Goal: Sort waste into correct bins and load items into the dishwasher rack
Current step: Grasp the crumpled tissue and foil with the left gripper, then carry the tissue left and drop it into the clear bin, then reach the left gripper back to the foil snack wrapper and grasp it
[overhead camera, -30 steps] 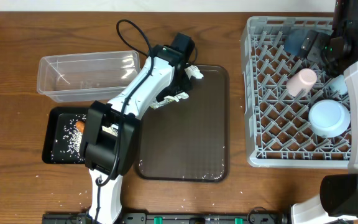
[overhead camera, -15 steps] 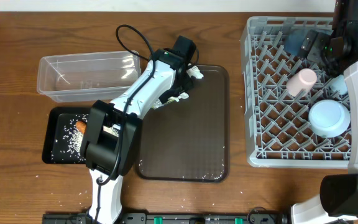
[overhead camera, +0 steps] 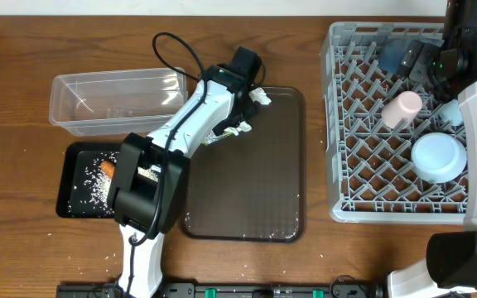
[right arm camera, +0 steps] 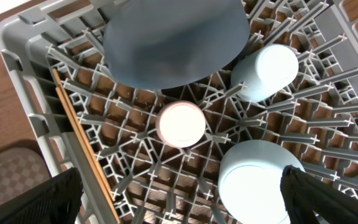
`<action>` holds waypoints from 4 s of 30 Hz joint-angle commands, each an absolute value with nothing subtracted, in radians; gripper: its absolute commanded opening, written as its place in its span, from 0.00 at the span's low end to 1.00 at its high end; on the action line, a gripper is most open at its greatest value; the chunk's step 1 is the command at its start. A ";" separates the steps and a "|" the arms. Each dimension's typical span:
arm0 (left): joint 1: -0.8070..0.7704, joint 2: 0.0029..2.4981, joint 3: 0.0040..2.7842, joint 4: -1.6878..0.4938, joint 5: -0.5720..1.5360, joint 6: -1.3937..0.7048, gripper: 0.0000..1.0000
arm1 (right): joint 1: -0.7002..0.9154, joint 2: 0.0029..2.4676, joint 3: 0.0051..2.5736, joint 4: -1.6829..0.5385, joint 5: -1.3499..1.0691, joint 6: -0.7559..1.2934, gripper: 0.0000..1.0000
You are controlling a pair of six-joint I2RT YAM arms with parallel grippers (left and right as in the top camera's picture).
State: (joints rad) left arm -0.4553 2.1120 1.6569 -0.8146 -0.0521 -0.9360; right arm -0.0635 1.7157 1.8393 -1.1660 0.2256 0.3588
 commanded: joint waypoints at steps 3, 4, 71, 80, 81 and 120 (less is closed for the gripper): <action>-0.454 2.143 1.640 -0.821 -0.072 -0.949 0.70 | -0.064 1.702 1.853 -1.168 0.243 0.369 0.99; -0.454 2.143 1.640 -0.823 -0.072 -0.949 0.70 | -0.064 1.702 1.853 -1.168 0.243 0.369 0.99; -0.221 1.848 1.640 -0.854 -0.588 -0.941 0.66 | -0.064 1.702 1.853 -1.168 0.243 0.369 0.99; -0.176 1.848 1.640 -0.877 -0.241 -0.902 0.89 | -0.064 1.702 1.853 -1.168 0.243 0.370 0.99; -0.185 1.848 1.640 -0.871 -0.192 -0.902 0.89 | -0.064 1.702 1.853 -1.168 0.243 0.369 0.99; -0.425 2.190 1.640 -0.563 -0.006 -0.595 0.06 | -0.064 1.702 1.853 -1.168 0.243 0.369 0.99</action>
State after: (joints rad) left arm -0.4236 2.1925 1.6424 -0.5568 -0.0051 -0.6018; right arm -0.0635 1.7157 1.8393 -1.1660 0.2256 0.3588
